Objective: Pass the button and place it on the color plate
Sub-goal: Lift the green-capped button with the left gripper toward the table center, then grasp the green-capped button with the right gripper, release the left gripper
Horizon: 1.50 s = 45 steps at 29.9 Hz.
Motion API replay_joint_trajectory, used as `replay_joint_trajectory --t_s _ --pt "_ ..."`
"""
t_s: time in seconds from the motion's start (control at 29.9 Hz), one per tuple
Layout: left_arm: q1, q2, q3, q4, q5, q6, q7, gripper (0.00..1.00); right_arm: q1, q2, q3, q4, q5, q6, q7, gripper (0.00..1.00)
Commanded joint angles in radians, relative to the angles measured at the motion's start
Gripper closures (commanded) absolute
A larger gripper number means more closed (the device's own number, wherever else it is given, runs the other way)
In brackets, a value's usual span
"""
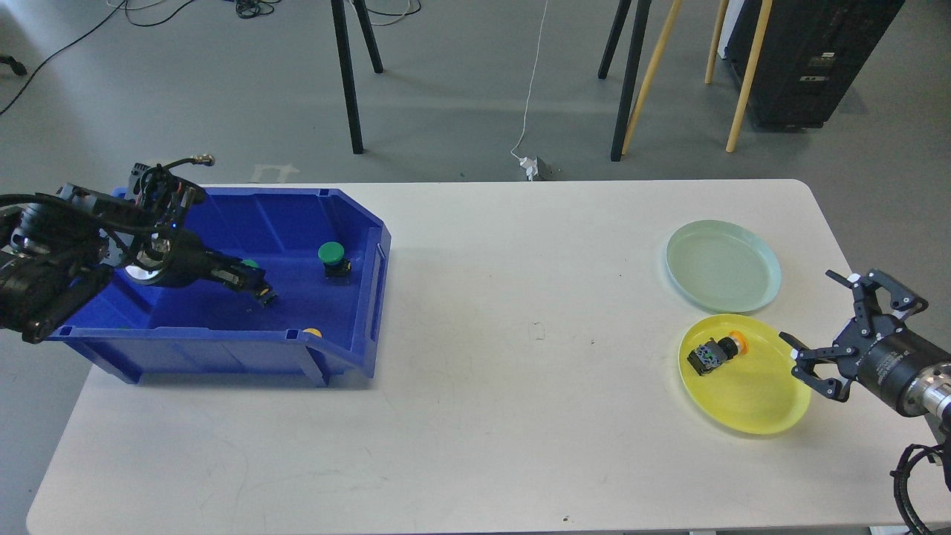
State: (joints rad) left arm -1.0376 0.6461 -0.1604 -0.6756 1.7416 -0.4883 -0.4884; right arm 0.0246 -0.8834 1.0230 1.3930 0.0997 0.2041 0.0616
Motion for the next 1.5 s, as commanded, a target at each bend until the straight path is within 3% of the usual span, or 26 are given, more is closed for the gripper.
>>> replay_joint_trajectory --t_s 0.0,0.17,0.3,0.5,0.57,0.73,1.17,1.24,1.4,1.47 --pt "-0.068 0.050 -0.037 -0.099 -0.241 0.000 0.000 0.95 0.008 0.000 0.084 0.021 -0.003 0.064 -0.006 0.00" --pt "-0.073 0.024 -0.165 -0.222 -0.531 0.000 0.000 0.96 0.107 0.000 0.101 0.047 -0.015 0.170 -0.037 0.00" --pt "-0.062 -0.162 -0.280 -0.233 -0.613 0.000 0.000 0.96 0.266 0.009 0.030 0.037 -0.028 0.202 -0.118 0.00" --pt "-0.062 -0.384 -0.288 -0.158 -0.605 0.000 0.000 0.95 0.683 0.089 -0.374 -0.092 -0.020 0.212 -0.117 0.00" --pt "-0.062 -0.420 -0.284 -0.125 -0.602 0.000 0.000 0.95 0.777 0.164 -0.463 -0.156 -0.012 0.219 -0.117 0.00" --pt "-0.056 -0.431 -0.284 -0.122 -0.585 0.000 0.000 0.95 0.824 0.299 -0.482 -0.221 -0.008 0.239 -0.117 0.00" --pt "-0.041 -0.428 -0.288 -0.121 -0.585 0.000 0.000 0.94 0.839 0.365 -0.489 -0.226 0.054 0.271 -0.117 0.03" --pt "-0.039 -0.428 -0.289 -0.121 -0.585 0.000 0.000 0.94 0.837 0.365 -0.489 -0.232 0.055 0.270 -0.117 0.10" --pt "-0.039 -0.422 -0.291 -0.121 -0.587 0.000 0.000 0.94 0.834 0.356 -0.489 -0.236 0.055 0.267 -0.117 0.43" --pt "-0.038 -0.419 -0.291 -0.121 -0.588 0.000 0.000 0.94 0.833 0.353 -0.489 -0.236 0.055 0.265 -0.117 0.50"
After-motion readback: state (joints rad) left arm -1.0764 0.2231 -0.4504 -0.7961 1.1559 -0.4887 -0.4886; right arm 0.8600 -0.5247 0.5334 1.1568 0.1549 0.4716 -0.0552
